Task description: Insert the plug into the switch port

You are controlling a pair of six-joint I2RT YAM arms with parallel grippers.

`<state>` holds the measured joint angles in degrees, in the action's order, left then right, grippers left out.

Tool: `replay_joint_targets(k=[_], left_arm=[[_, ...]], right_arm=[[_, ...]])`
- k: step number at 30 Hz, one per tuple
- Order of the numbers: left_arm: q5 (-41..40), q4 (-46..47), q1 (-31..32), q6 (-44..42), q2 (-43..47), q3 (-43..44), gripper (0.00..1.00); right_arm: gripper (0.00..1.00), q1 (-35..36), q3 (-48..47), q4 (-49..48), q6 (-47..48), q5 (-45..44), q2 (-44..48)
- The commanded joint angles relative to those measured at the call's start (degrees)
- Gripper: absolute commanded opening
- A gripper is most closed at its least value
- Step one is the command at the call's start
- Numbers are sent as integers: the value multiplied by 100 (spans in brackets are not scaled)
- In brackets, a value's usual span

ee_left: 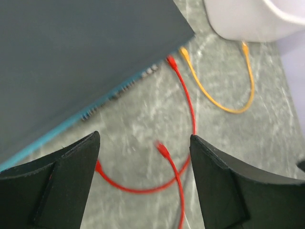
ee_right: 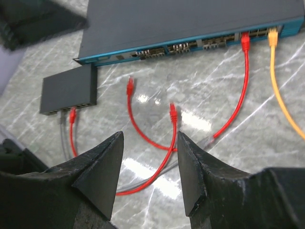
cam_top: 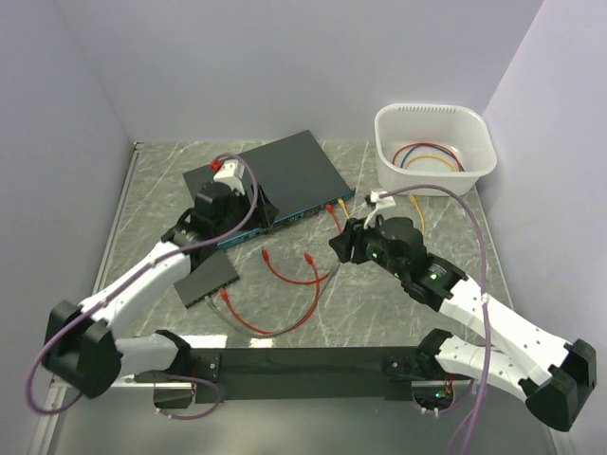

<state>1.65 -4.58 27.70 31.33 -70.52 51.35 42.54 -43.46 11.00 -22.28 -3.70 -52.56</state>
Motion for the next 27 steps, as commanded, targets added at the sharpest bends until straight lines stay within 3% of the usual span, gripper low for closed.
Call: replay_joint_targets(k=[1, 6, 14, 22, 27], left_arm=[[-665, -420, 375, 320, 688, -361, 81], [-1236, -1202, 894, 786, 1478, -652, 80], [-1317, -2414, 1141, 980, 2586, -872, 77], [-1518, -3584, 1158, 1067, 3404, -373, 76], [-1220, -3262, 1158, 954, 4035, -608, 77]], right_arm=[[56, 78, 188, 112, -399, -25, 368], [56, 105, 557, 165, -610, 1, 781], [54, 140, 646, 674, -698, 1, 1168], [54, 149, 155, 2168, -760, -385, 2152], [54, 149, -329, 2800, -927, -340, 2618]])
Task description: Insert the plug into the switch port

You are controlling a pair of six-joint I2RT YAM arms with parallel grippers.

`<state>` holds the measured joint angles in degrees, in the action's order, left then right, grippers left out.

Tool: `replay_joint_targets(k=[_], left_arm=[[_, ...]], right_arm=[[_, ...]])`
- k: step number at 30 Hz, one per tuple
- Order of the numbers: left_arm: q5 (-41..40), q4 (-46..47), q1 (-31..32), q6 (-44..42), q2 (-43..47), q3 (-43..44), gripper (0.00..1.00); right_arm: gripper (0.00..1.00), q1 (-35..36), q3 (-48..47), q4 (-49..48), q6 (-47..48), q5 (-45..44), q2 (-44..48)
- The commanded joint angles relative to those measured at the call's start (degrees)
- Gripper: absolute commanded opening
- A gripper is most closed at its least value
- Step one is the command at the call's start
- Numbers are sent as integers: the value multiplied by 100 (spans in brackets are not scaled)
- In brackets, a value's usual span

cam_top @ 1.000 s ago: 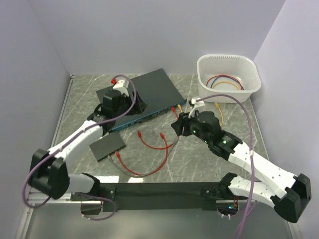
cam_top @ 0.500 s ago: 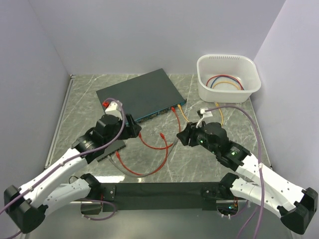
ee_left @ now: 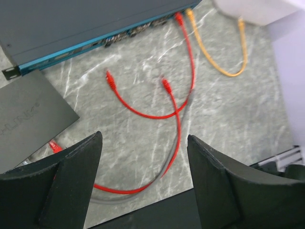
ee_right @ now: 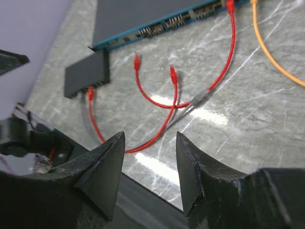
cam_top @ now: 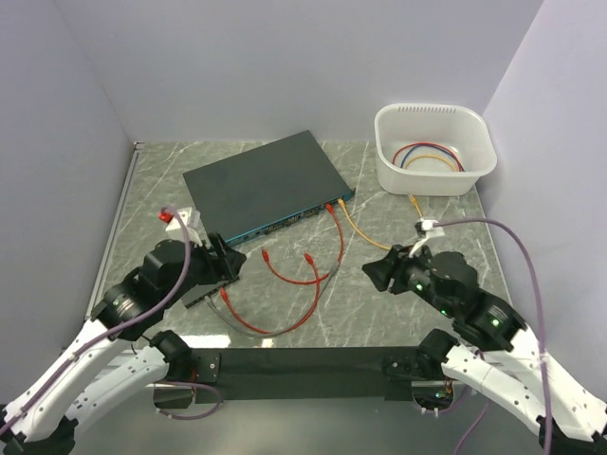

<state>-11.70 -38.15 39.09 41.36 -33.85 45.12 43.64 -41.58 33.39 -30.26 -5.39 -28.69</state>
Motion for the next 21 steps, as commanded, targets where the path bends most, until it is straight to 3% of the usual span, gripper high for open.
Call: replay_joint_targets(k=[1, 12, 17, 21], left_arm=[[55, 106, 20, -15, 448, -125, 77], [80, 159, 20, -49, 1239, -162, 77], [-68, 141, 11, -32, 1705, -153, 77], [-367, 106, -33, 82, 2266, -179, 77]], right_arm=[[54, 40, -622, 712, -129, -251, 276], [56, 39, -1466, 1986, -77, -788, 417], [57, 39, -1361, 1830, 143, -376, 601], [57, 39, -1616, 1961, 213, -655, 697]])
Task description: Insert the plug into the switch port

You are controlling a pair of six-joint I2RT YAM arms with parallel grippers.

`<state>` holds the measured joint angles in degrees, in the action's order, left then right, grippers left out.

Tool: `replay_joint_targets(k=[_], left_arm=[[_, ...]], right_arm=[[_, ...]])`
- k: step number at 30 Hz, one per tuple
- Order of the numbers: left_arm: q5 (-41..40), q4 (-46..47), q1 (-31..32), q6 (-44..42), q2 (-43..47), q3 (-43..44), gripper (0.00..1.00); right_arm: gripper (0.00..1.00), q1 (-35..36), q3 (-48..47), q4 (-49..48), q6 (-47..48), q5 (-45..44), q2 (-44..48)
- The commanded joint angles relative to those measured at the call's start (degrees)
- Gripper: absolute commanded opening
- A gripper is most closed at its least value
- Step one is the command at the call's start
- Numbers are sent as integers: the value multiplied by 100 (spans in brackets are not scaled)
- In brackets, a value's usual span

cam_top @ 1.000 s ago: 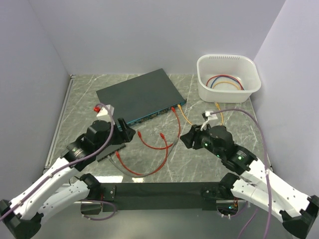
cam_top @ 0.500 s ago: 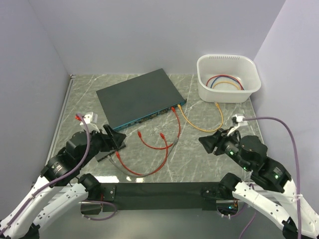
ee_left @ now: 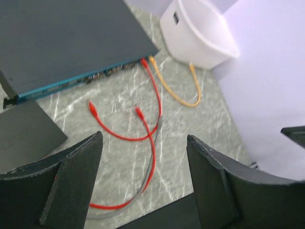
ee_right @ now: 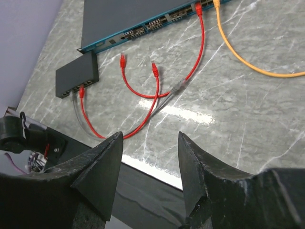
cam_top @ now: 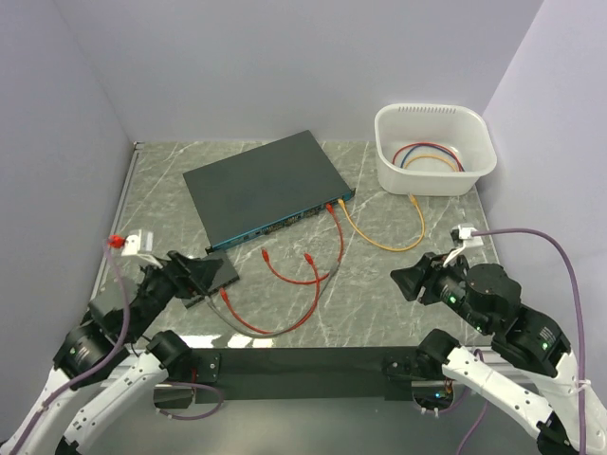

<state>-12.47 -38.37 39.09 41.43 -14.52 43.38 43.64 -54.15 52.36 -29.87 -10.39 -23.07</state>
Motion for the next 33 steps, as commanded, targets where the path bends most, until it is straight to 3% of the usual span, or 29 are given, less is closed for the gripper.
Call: replay_joint_targets(k=[1, 4, 9, 22, 33], left_arm=[[-369, 128, -51, 111, 423, -13, 77], [-555, 137, -173, 137, 713, -48, 78], [-389, 260, -472, 23, 864, -136, 78], [-247, 172, -666, 14, -68, -75, 76], [-186, 216, -745, -21, -103, -101, 76]], right_arm=[[57, 31, -403, 64, 200, -200, 171], [63, 39, -299, -85, 131, -375, 312], [61, 39, -25, -42, -80, -376, 84], [66, 31, 203, -358, 78, -191, 435], [67, 31, 98, -209, -211, -270, 242]])
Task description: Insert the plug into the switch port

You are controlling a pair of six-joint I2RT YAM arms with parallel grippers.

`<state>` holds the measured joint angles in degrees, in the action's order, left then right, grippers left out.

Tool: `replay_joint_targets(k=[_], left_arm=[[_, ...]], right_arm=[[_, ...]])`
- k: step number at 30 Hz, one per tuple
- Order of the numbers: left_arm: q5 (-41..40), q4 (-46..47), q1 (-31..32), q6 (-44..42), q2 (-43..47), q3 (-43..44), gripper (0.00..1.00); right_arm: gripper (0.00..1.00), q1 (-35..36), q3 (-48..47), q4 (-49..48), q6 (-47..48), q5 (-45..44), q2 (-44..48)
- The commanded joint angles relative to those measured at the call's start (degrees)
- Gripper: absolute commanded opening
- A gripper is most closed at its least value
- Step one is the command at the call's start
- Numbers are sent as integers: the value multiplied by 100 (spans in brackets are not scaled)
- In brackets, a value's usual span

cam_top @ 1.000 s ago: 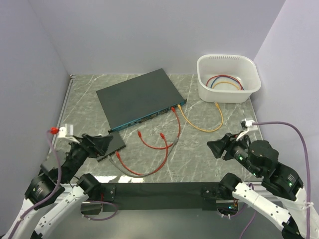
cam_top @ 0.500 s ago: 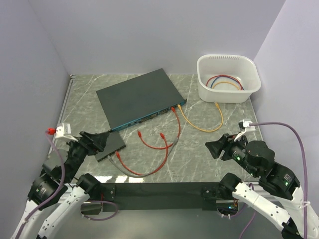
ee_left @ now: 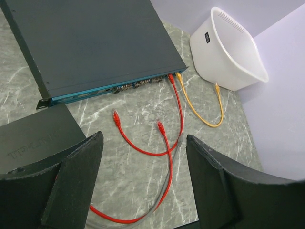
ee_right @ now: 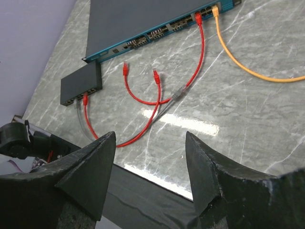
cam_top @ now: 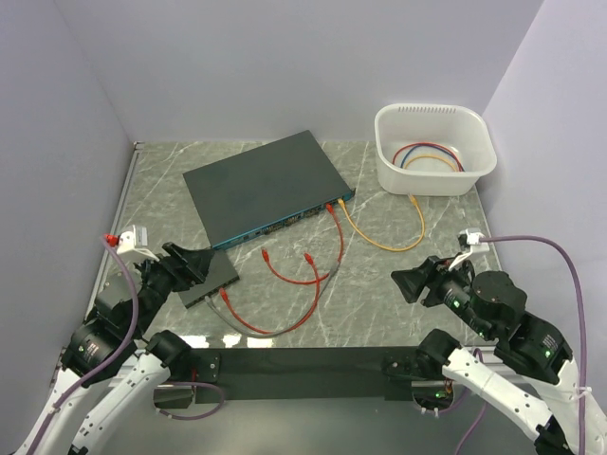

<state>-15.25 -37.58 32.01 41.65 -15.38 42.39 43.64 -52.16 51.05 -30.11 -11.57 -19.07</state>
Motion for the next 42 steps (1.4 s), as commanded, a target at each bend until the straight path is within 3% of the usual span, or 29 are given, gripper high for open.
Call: replay_joint_targets(k=[1, 8, 14, 26, 33, 39, 42], left_arm=[[83, 137, -37, -34, -18, -3, 76], [136, 155, -54, -52, -132, -12, 76], [180, 181, -72, -78, -194, -12, 76], [285, 225, -177, -113, -203, -29, 76], [303, 234, -186, -122, -124, -47, 76], [329, 225, -186, -122, -71, -29, 76], [-406, -37, -186, 123, -149, 67, 75]], right_arm=[[68, 39, -119, -43, -241, -178, -185], [72, 39, -154, 37, -355, -196, -132], [74, 75, -208, 231, -373, -732, 87], [84, 84, 92, -192, -145, -152, 9], [86, 189, 92, -341, 277, 944, 0], [88, 461, 136, -403, 339, 1140, -53], [89, 523, 189, -429, 321, 1140, -114]])
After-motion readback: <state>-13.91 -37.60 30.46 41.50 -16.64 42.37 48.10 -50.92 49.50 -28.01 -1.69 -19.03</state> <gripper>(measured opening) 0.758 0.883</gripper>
